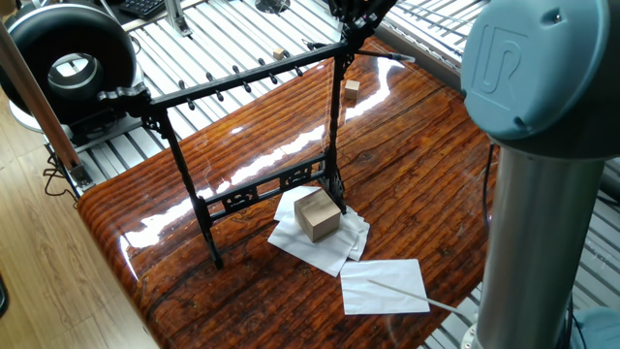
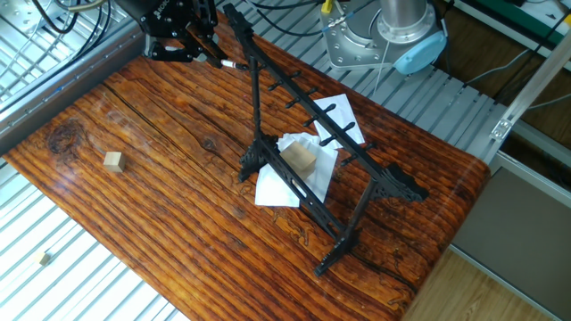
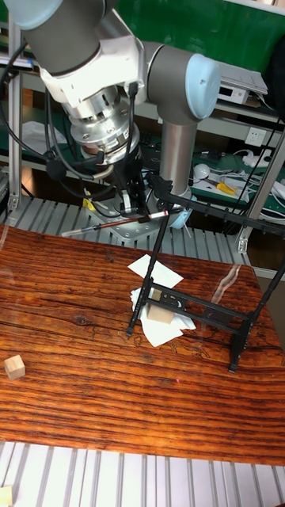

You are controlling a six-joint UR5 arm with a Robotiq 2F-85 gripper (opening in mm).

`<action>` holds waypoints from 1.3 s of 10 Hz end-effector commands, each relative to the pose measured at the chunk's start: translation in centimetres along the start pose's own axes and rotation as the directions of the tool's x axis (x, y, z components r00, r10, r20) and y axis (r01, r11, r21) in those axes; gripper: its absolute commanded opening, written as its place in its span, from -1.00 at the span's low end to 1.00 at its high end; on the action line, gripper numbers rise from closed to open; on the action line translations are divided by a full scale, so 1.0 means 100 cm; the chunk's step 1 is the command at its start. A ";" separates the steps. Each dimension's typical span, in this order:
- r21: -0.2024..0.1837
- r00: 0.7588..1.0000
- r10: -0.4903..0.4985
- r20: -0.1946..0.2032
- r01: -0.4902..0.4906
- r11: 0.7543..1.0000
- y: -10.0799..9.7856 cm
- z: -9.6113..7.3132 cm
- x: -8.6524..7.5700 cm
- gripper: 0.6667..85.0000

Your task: Place the brush on the pen rack

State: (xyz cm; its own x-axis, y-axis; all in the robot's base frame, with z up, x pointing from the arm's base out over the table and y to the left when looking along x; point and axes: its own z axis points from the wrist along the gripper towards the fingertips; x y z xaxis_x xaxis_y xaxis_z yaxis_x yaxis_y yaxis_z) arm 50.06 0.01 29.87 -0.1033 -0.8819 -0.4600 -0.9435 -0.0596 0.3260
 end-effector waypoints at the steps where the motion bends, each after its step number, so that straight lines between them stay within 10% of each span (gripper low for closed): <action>1: 0.014 1.000 -0.011 0.001 0.011 1.000 -0.004 0.000 -0.003 -0.99; 13: 0.020 0.999 -0.021 -0.036 0.021 1.000 0.000 -0.001 0.000 -0.99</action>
State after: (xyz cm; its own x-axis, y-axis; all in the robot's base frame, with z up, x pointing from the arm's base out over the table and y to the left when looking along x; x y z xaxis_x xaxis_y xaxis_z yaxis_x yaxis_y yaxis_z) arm 50.25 -0.20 29.72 -0.0901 -0.8987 -0.4291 -0.9509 -0.0506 0.3055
